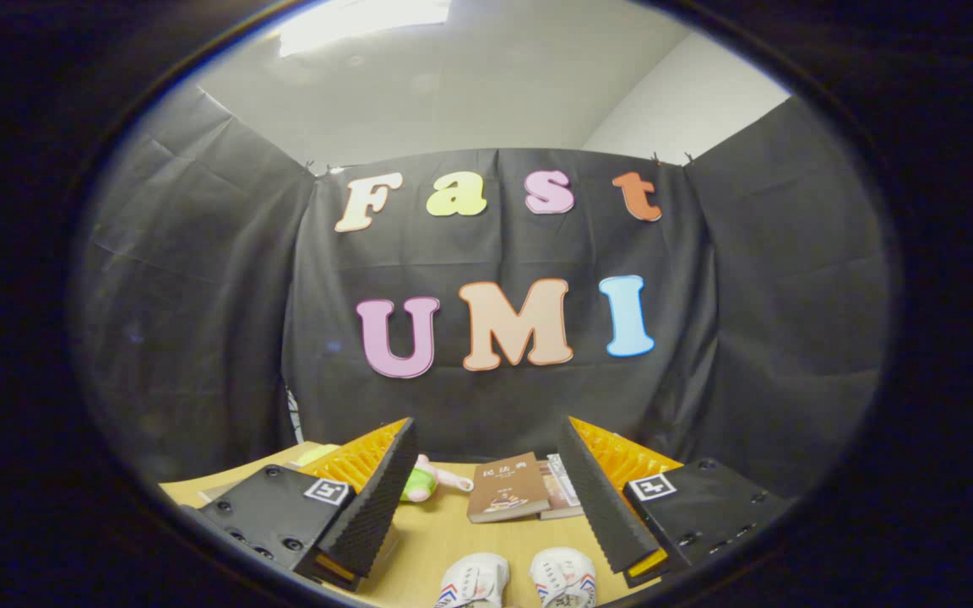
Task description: Open the storage box then place both shoes into the box .Put the left shoe in first, then the right shoe, with the right side of both shoes facing outward in a uniform manner.
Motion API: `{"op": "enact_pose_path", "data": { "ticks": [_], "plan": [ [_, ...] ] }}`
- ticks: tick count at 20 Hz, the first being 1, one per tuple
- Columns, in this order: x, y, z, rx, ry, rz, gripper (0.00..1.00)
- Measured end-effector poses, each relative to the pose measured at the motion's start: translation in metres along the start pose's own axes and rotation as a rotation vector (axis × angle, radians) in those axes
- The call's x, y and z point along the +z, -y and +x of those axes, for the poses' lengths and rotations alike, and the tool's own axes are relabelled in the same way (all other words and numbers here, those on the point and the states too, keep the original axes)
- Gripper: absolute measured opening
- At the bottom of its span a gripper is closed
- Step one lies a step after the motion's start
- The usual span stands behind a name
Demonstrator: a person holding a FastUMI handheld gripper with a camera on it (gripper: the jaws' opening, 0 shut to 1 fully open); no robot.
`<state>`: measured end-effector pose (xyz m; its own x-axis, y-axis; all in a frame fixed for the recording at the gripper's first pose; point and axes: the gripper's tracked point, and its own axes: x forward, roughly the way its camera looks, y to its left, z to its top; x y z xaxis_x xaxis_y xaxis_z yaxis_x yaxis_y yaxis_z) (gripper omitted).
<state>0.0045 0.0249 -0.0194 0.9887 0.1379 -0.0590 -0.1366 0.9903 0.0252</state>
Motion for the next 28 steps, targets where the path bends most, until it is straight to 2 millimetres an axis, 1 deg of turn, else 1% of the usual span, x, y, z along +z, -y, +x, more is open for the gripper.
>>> {"op": "enact_pose_path", "data": {
  "ticks": [3,6,7,11,13,15,17,21,23,26,28],
  "plan": [
    [-0.014,-0.012,0.000,0.057,-0.042,0.075,1.00],
    [-0.030,-0.017,0.001,0.090,-0.090,0.131,1.00],
    [-0.036,-0.019,0.001,0.107,-0.111,0.147,1.00],
    [-0.068,-0.044,-0.005,0.207,-0.206,0.275,1.00],
    [-0.082,-0.049,-0.007,0.230,-0.248,0.336,1.00],
    [-0.097,-0.059,-0.008,0.273,-0.295,0.398,1.00],
    [-0.116,-0.076,-0.012,0.333,-0.363,0.471,1.00],
    [-0.138,-0.095,-0.016,0.414,-0.459,0.628,1.00],
    [-0.150,-0.105,-0.014,0.455,-0.514,0.722,1.00],
    [-0.175,-0.119,-0.016,0.494,-0.615,0.870,1.00],
    [-0.187,-0.127,-0.015,0.510,-0.670,0.961,1.00]
  ]
}}
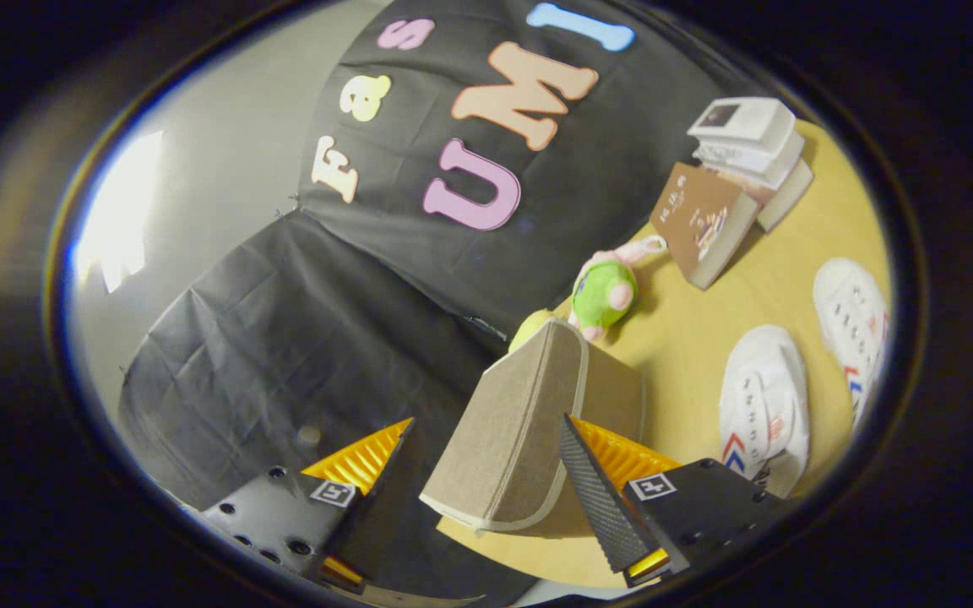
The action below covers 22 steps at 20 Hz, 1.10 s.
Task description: Open the storage box then place both shoes into the box .Put the left shoe in first, then the right shoe, with the right side of both shoes facing outward in a uniform manner.
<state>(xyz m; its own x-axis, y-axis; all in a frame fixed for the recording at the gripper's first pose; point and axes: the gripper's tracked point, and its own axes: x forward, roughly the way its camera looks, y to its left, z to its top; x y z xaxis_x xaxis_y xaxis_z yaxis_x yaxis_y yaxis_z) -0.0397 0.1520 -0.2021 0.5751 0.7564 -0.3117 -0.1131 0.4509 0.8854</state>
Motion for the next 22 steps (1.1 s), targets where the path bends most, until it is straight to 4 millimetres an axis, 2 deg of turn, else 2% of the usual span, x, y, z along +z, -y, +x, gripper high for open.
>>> {"op": "enact_pose_path", "data": {
  "ticks": [6,9,13,17,22],
  "plan": [
    [-0.018,0.023,0.021,0.030,-0.077,0.176,1.00],
    [-0.020,0.034,0.026,0.039,-0.086,0.265,1.00],
    [-0.040,0.046,0.034,0.050,-0.134,0.401,1.00],
    [-0.050,0.039,0.036,0.073,-0.162,0.448,1.00],
    [-0.040,0.025,0.031,0.120,-0.172,0.494,1.00]
  ]
}}
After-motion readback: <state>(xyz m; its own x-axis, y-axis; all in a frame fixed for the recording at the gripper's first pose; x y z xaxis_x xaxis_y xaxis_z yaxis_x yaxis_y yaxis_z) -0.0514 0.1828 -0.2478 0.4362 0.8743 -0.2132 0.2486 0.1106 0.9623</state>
